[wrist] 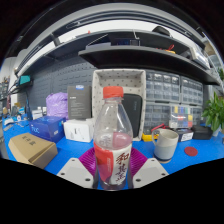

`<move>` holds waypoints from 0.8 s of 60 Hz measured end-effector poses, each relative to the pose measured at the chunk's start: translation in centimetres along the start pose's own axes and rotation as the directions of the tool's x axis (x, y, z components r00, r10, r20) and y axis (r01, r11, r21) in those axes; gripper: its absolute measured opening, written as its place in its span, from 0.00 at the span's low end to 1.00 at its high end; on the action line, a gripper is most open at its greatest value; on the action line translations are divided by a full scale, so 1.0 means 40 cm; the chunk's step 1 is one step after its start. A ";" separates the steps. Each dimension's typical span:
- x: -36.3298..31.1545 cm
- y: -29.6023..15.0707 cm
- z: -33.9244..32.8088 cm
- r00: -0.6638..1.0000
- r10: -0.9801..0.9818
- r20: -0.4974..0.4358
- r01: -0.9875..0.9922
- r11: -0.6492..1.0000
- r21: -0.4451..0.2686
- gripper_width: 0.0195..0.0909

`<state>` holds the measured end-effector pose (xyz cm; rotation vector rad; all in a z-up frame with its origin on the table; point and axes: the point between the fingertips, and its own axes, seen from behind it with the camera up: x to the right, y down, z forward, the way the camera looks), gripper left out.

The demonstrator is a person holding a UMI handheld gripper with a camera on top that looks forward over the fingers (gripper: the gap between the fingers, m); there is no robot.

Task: Pour water

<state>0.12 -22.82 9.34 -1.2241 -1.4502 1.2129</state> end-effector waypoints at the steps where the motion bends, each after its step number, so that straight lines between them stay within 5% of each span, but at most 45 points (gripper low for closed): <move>1: -0.002 0.001 0.000 1.000 -0.003 0.000 0.003 1.000 0.001 0.28; 15: 0.003 0.003 0.012 0.996 0.078 0.032 -0.077 0.996 -0.041 0.28; 28: 0.099 -0.022 0.061 0.892 0.453 0.012 -0.447 0.884 -0.138 0.28; 48: 0.168 -0.120 0.157 0.261 0.962 -0.082 -0.955 0.245 -0.165 0.28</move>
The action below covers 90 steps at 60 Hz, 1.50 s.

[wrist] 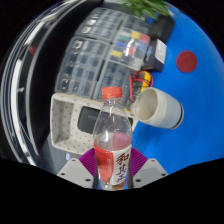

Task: Pour water

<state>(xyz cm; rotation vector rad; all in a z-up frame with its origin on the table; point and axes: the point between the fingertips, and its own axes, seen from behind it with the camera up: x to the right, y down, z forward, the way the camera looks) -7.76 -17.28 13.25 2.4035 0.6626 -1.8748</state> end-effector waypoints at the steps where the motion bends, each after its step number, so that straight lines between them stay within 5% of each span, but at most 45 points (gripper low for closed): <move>1: -0.002 0.000 0.004 0.999 0.032 -0.001 -0.032 0.999 -0.006 0.28; 26: -0.058 0.009 0.038 0.825 0.564 0.020 -0.559 0.822 -0.109 0.28; 42: -0.075 -0.017 0.035 0.804 0.594 0.031 -0.587 0.800 -0.127 0.28; 52: -0.110 -0.071 -0.007 0.945 0.319 0.068 -0.310 0.943 -0.117 0.28; 62: -0.168 -0.239 -0.070 0.979 -0.162 0.122 0.157 0.986 0.053 0.28; 73: -0.178 -0.421 -0.133 0.788 -0.616 -0.023 0.612 0.777 0.150 0.28; 90: 0.034 -0.636 -0.138 0.451 -0.858 -0.245 0.893 0.435 0.119 0.28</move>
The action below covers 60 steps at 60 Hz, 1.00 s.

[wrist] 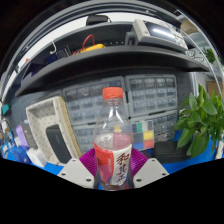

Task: Pour water

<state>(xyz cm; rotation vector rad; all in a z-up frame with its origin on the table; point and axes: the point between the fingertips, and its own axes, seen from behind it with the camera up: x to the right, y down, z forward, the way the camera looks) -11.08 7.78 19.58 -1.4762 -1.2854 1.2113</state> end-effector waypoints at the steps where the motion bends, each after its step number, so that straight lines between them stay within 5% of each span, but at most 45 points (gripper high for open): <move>1: 0.011 0.013 0.004 1.000 -0.012 -0.002 0.012 1.000 -0.002 0.28; 23: 0.139 0.228 0.074 0.978 -0.207 0.004 0.206 0.975 -0.085 0.29; 24: 0.136 0.208 0.077 0.981 -0.193 0.004 0.193 0.981 -0.035 0.29; 33: 0.143 0.211 0.069 0.989 -0.149 0.014 0.149 0.989 0.026 0.30; 43: 0.142 0.214 0.066 0.989 -0.146 0.004 0.146 0.989 0.013 0.43; 48: 0.157 0.261 0.064 0.990 -0.143 -0.009 0.142 0.988 -0.066 0.73; 60: 0.170 0.348 -0.048 0.992 -0.119 -0.048 0.112 0.985 -0.131 0.73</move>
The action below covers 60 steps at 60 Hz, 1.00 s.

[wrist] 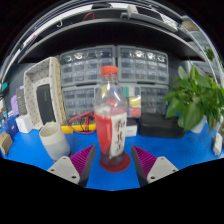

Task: Pour water

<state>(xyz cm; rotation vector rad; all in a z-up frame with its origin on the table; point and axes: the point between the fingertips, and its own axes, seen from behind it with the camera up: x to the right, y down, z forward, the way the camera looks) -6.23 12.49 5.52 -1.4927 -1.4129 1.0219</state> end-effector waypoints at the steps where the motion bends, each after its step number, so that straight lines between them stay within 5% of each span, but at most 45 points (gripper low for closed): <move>1: 0.003 0.013 -0.012 1.000 0.008 -0.008 -0.008 1.000 -0.009 0.73; 14: -0.039 0.078 -0.198 0.999 0.011 -0.051 -0.016 0.995 -0.096 0.73; 38: -0.177 -0.217 -0.413 0.999 0.014 -0.030 -0.013 0.998 0.058 0.73; 60: -0.225 -0.275 -0.480 0.999 -0.009 -0.031 0.012 0.996 0.085 0.73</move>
